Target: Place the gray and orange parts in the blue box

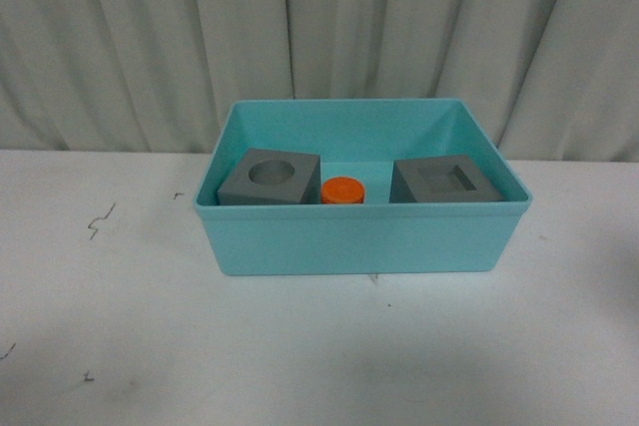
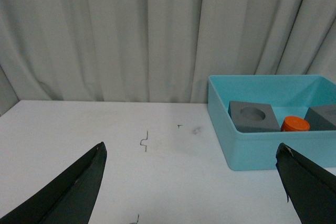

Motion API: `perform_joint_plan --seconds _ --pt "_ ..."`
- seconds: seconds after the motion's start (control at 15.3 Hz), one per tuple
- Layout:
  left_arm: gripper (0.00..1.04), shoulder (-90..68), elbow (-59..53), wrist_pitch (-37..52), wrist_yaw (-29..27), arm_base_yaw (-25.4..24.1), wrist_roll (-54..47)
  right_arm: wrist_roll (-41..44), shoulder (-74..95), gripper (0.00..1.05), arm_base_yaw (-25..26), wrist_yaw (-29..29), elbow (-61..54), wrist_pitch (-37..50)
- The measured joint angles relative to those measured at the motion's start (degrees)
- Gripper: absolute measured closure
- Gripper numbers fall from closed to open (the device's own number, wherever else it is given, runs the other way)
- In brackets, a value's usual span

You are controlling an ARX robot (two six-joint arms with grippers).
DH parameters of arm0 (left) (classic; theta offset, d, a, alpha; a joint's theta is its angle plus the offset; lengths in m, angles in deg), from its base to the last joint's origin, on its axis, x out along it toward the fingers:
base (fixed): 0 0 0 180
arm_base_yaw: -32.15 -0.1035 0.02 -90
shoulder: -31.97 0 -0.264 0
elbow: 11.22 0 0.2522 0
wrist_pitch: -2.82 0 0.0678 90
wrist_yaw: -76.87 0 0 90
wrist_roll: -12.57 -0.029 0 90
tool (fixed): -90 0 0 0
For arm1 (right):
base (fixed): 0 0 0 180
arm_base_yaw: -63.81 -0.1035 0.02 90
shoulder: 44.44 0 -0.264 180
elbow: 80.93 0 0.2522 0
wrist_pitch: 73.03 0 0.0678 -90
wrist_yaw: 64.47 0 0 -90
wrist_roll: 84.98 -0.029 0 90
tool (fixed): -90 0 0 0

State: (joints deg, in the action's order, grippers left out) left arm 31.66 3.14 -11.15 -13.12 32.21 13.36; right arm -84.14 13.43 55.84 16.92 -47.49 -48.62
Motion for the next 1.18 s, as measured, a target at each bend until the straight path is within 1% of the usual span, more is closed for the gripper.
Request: perform_joint_plan --seconds 0.33,0.39,0.46,0.85,0.92,1.18 --pt "0.07 0.0 0.0 0.0 0.0 0.0 0.0 0.0 -10.8 1.03 3.7 4.2 -10.1 -0.9" --pt "0.07 0.0 0.0 0.0 0.0 0.0 0.0 0.0 -13.1 1.03 7.1 7.9 -11.5 -1.9" --pt "0.07 0.0 0.0 0.0 -0.2 0.0 0.0 0.0 -15.1 1.03 8.4 8.0 -12.7 -2.8" --pt "0.07 0.0 0.0 0.0 0.0 0.0 0.0 0.0 -27.9 1.03 8.0 8.5 -17.1 -11.0" --pt "0.07 0.0 0.0 0.0 0.0 0.0 0.0 0.0 -28.9 1.03 8.0 8.5 -18.4 -8.9" --pt "0.07 0.0 0.0 0.0 0.0 0.0 0.0 0.0 -36.7 1.03 8.0 8.5 -19.1 -16.8"
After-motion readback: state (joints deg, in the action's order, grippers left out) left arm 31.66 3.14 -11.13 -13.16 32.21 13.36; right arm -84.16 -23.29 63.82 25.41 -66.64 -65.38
